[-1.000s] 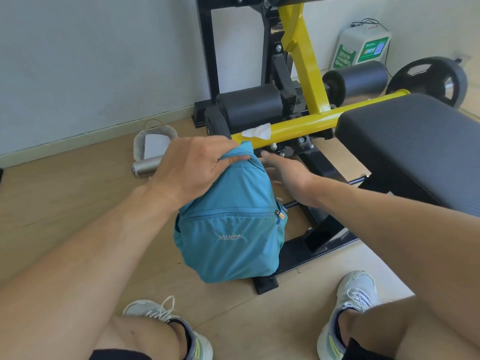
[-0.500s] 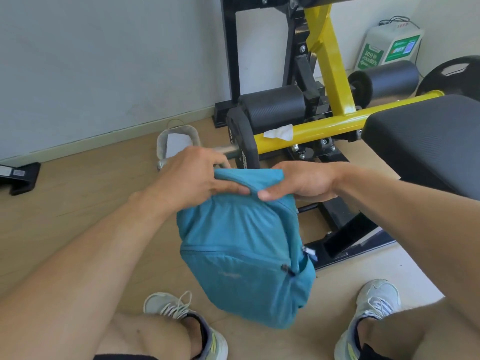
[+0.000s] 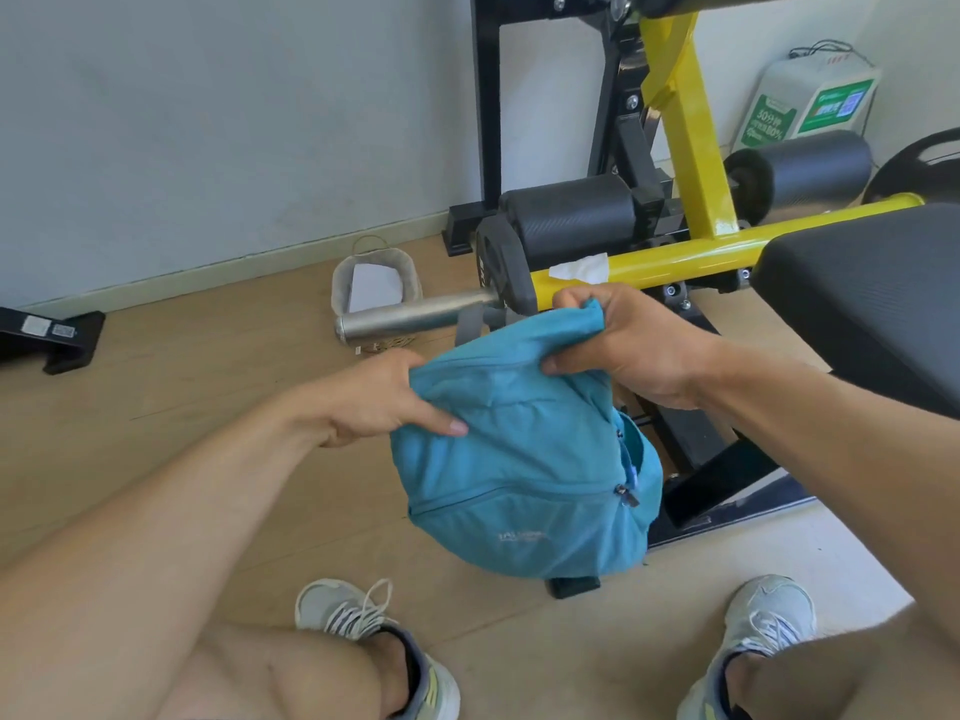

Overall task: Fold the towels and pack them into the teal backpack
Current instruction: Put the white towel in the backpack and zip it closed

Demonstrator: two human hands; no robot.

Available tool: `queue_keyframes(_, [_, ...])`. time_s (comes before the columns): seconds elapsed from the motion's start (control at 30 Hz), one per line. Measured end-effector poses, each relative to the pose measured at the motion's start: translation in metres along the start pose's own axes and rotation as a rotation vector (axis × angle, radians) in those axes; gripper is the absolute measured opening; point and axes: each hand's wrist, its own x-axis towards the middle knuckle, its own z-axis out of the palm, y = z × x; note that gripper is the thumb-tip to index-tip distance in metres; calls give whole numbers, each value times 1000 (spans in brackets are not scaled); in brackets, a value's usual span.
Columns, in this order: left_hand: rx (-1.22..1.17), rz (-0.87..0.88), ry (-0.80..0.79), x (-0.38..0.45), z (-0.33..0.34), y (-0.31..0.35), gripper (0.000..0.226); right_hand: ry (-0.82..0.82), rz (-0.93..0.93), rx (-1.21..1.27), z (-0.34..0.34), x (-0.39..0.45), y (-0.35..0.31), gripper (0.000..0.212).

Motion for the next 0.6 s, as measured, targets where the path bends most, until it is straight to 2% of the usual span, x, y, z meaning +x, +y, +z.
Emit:
queue_keyframes(0.1, [-193, 60, 163, 3, -1, 2, 42, 132, 32, -152, -4, 7, 4, 42])
queue_keyframes(0.2, [-219, 78, 377, 11, 1, 1, 44, 220, 45, -403, -3, 18, 14, 34])
queue_keyframes(0.33, [-236, 103, 509, 16, -2, -5, 40, 274, 71, -625, 10, 39, 29, 30])
queue_keyframes(0.5, [-1, 81, 753, 26, -23, -23, 20, 323, 65, -667, 33, 72, 41, 24])
queue_keyframes(0.6, [139, 54, 822, 35, -37, -40, 47, 330, 49, -772, 44, 86, 44, 32])
